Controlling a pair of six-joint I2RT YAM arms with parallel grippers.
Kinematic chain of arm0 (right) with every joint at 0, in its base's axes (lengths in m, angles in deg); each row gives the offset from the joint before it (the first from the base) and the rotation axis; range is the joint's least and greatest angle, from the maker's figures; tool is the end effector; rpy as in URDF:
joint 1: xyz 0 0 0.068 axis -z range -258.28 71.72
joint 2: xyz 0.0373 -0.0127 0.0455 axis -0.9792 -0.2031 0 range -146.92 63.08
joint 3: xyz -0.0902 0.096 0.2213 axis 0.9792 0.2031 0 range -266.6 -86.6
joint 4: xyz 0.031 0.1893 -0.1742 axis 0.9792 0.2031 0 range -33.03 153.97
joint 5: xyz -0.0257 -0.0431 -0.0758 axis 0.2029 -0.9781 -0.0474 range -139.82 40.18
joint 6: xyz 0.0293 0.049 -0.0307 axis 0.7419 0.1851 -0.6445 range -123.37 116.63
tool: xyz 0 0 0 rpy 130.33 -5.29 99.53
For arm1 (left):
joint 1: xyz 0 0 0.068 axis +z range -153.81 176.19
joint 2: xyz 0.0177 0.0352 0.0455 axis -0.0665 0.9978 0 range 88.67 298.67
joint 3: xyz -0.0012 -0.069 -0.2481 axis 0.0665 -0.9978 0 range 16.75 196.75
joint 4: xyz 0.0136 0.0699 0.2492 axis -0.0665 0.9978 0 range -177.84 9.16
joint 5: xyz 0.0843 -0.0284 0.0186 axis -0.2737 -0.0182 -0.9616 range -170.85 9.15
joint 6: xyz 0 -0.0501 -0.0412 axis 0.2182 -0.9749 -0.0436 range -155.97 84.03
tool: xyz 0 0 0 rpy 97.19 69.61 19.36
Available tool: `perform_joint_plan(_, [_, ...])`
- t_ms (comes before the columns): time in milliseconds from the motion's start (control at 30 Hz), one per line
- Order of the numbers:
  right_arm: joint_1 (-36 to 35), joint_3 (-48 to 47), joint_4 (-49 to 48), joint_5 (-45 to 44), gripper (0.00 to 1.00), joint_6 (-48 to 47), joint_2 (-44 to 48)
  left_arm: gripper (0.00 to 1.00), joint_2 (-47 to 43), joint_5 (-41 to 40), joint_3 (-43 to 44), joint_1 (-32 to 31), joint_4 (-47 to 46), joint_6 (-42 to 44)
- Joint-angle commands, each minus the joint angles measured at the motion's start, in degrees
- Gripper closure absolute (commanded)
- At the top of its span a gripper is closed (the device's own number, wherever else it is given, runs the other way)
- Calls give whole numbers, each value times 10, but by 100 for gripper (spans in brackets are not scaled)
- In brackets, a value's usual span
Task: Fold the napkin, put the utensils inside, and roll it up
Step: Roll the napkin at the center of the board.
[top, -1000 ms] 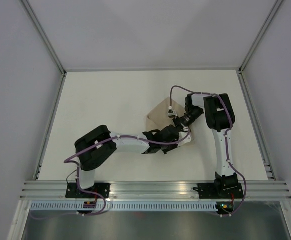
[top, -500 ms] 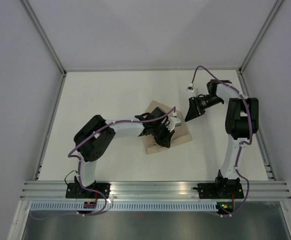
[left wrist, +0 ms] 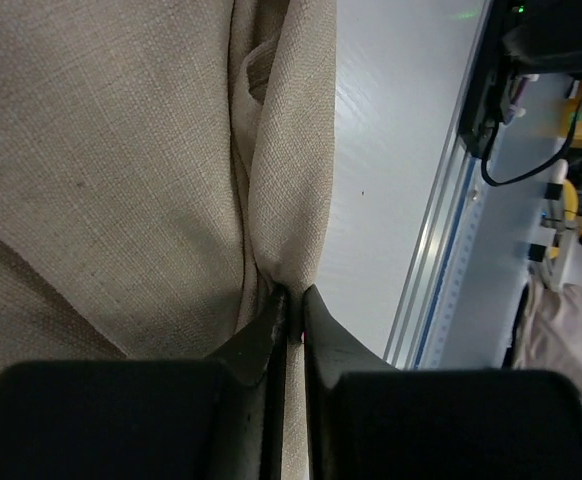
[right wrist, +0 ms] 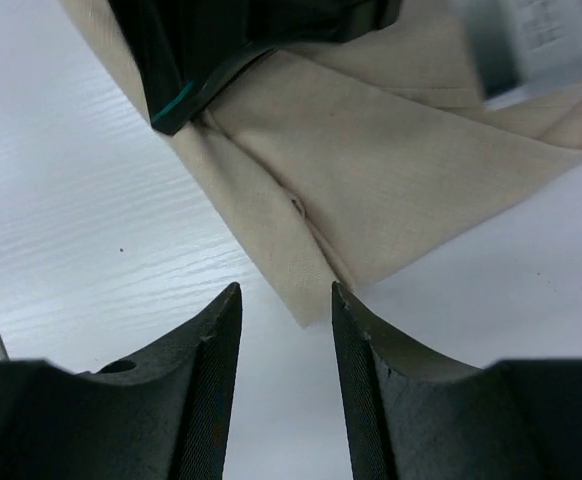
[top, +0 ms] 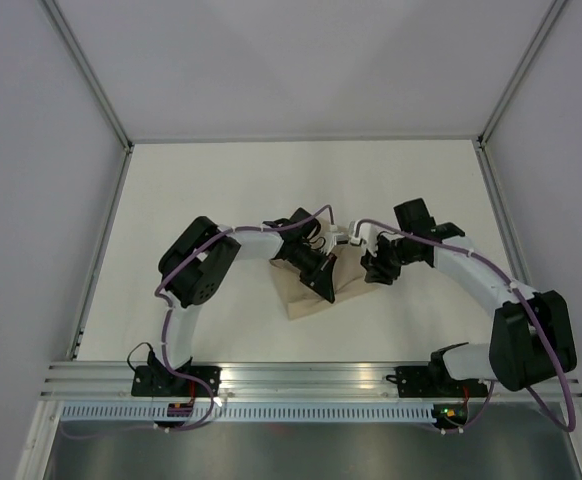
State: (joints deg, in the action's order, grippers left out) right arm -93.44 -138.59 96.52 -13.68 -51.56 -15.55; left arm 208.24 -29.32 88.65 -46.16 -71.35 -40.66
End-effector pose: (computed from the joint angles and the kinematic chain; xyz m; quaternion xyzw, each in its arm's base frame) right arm 0.2443 0.0971 0.1966 -0.5429 0.7581 0.2353 0.2742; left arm 0.2661 -0.2960 0.0954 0.3753 0.7994 -0.4688 0.0156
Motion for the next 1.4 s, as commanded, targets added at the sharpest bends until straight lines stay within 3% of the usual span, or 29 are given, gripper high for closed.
perform_joint_plan(0, [-32,50,-102,-57,52,-67,34,98,22,80,-14,19,21,-31])
perform_joint_plan(333, [-222,159,-241,-147,50,-59,52,98,54,107,-31,39,19,-27])
perform_joint_plan(700, [-288,178,-319,-183,54,-48,0,98,70,108,-35,47,14,-23])
perform_joint_plan(933, [-295,186,-316,-201,67,-65,-29,98,66,111,-40,56,20,-12])
perform_joint_plan(1033, [-295,170,-285,-204,83,-63,-56,98,60,107,-40,59,21,-7])
perform_joint_plan(1200, [-292,132,-202,-197,98,-52,-89,98,41,89,-33,65,17,-8])
perform_joint_plan(1300, [-277,105,-145,-166,100,-47,-106,92,23,41,-36,68,-2,-30])
perform_joint_plan(1367, [-264,83,-121,-142,99,-49,-120,81,-5,12,-44,72,-19,-44])
